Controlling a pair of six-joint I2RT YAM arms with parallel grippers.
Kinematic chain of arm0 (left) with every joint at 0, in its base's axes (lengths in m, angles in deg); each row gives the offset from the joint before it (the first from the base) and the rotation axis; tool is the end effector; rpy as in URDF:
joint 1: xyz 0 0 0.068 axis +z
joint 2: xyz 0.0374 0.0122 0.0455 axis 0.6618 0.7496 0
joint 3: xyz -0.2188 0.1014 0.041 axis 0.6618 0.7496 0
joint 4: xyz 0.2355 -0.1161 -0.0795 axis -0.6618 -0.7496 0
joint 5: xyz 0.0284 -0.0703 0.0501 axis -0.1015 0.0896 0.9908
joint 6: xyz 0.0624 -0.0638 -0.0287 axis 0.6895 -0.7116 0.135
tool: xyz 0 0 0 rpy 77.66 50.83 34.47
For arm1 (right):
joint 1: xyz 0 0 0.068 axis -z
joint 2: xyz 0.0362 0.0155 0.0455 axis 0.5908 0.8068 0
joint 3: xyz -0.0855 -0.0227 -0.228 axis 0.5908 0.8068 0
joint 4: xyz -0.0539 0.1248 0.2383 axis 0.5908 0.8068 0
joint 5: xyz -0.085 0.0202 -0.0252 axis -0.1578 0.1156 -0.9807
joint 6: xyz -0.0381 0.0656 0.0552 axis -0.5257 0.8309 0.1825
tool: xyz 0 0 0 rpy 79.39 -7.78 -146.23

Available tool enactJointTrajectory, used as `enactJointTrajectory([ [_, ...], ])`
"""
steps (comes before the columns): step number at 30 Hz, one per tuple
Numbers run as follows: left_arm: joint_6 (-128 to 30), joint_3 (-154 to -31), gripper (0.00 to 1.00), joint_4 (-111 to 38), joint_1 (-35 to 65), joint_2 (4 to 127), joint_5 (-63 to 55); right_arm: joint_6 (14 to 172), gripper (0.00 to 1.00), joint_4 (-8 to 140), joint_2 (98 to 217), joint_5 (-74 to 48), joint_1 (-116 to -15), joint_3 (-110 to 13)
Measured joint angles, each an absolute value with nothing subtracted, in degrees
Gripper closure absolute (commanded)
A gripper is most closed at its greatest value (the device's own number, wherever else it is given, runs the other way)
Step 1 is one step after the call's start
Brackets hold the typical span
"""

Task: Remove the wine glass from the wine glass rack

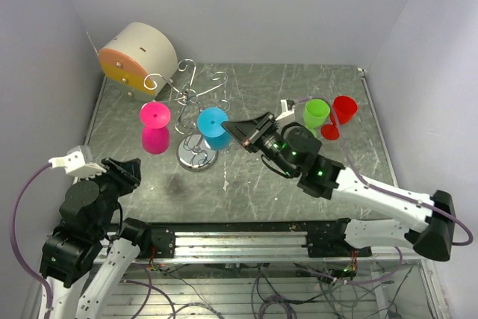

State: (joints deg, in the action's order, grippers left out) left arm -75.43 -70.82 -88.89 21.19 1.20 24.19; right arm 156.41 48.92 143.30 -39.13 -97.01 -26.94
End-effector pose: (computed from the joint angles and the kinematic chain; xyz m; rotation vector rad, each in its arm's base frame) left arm 0.1065 -0.0088 0.3386 -0.5123 1.7036 -0.4265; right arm 0.1928 0.2911 0.3379 0.4294 1.6865 1.5454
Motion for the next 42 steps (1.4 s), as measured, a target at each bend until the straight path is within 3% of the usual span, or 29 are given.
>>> enactJointTrajectory([
  [7, -77.3, -79.7, 0.46, -91.5, 21.1, 7.3, 18.6, 148.5, 1.00, 62.9, 133.8, -38.6, -97.0, -28.6],
  [14, -82.6, -93.9, 0.42, -91.7, 21.1, 14.3, 8.1, 122.0, 1.00, 82.9, 136.0, -38.0, -97.0, -50.3],
  [20, -90.0, -96.9, 0.41, -90.5, 21.1, 20.0, -1.6, 97.2, 1.00, 90.6, 144.0, -35.5, -97.8, -64.2],
  [26, -99.6, -95.1, 0.41, -86.5, 21.1, 21.8, -9.1, 70.4, 1.00, 87.5, 145.8, -37.2, -108.8, -56.2],
  [36, -116.6, -87.8, 0.41, -81.3, 21.1, 18.7, -17.2, 48.9, 1.00, 77.6, 145.2, -46.9, -124.2, -50.7],
  [42, -121.2, -86.9, 0.41, -80.6, 21.1, 18.6, -20.2, 40.1, 1.00, 68.9, 145.2, -53.4, -128.5, -45.3],
])
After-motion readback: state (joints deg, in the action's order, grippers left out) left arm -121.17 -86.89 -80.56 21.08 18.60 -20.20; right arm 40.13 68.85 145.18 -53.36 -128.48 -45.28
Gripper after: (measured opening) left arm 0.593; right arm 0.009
